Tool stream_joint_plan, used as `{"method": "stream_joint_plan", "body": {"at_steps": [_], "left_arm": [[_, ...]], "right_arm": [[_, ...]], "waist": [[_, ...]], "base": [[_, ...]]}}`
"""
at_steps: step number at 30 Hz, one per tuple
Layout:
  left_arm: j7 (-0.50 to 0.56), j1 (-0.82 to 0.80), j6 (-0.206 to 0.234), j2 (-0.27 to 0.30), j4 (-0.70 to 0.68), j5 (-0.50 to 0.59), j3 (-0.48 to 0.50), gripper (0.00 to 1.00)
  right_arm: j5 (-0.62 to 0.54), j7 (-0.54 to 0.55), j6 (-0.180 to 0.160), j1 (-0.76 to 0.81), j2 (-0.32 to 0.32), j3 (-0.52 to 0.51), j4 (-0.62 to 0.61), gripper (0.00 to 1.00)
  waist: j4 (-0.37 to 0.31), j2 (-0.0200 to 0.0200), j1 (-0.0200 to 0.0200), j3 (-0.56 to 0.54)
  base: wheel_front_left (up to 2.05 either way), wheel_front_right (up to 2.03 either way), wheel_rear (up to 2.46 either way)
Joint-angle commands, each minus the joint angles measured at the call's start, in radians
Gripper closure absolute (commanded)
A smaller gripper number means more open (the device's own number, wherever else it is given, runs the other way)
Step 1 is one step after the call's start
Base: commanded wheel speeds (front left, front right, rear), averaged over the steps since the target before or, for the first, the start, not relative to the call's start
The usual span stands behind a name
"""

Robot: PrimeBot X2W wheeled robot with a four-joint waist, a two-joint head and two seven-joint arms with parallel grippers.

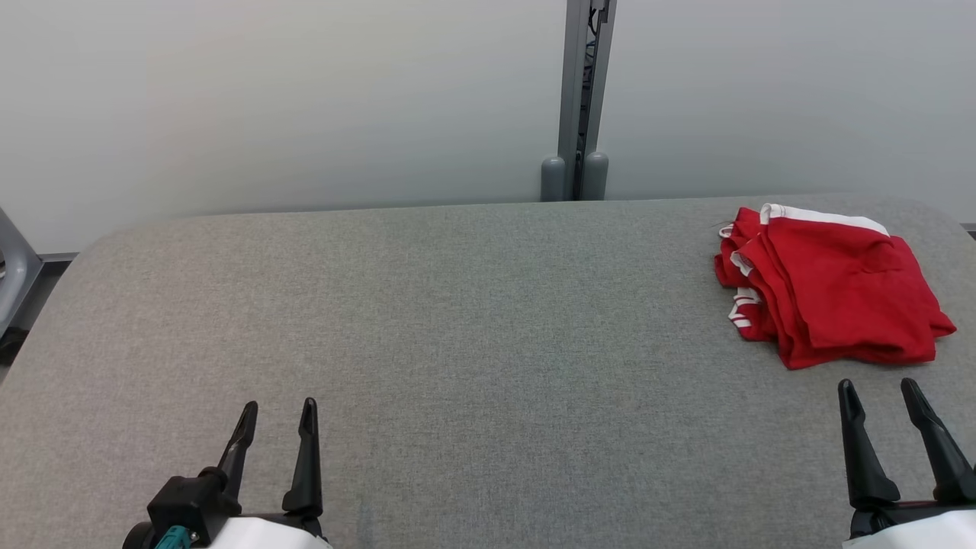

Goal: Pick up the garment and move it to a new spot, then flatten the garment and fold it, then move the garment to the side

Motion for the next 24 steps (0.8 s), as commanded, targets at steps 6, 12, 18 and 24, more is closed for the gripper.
{"method": "stream_joint_plan", "body": {"at_steps": [6, 12, 18, 24], "left_arm": [[0.003, 0.003, -0.008, -0.007, 0.015, -0.001, 0.000, 1.00], [0.025, 0.004, -0.015, -0.016, 0.034, -0.062, 0.012, 1.00], [0.055, -0.010, -0.027, -0.019, 0.035, -0.164, 0.035, 1.00], [0.082, -0.022, -0.038, -0.021, 0.034, -0.259, 0.054, 1.00]], "right_arm": [[0.003, 0.003, 0.000, 0.005, 0.007, 0.008, 0.016, 1.00], [0.065, 0.015, 0.000, 0.004, 0.021, 0.011, 0.042, 1.00], [0.170, 0.035, 0.000, -0.019, 0.028, 0.004, 0.063, 1.00], [0.266, 0.053, 0.000, -0.039, 0.034, -0.002, 0.082, 1.00]], "waist": [[-0.002, -0.0001, 0.0000, 0.000], [-0.003, -0.0001, 0.0000, 0.002], [-0.003, -0.0001, 0.0000, 0.004], [-0.003, -0.0001, 0.0000, 0.006]], "base": [[0.00, 0.00, 0.00], [0.00, 0.00, 0.00], [0.00, 0.00, 0.00], [0.00, 0.00, 0.00]]}}
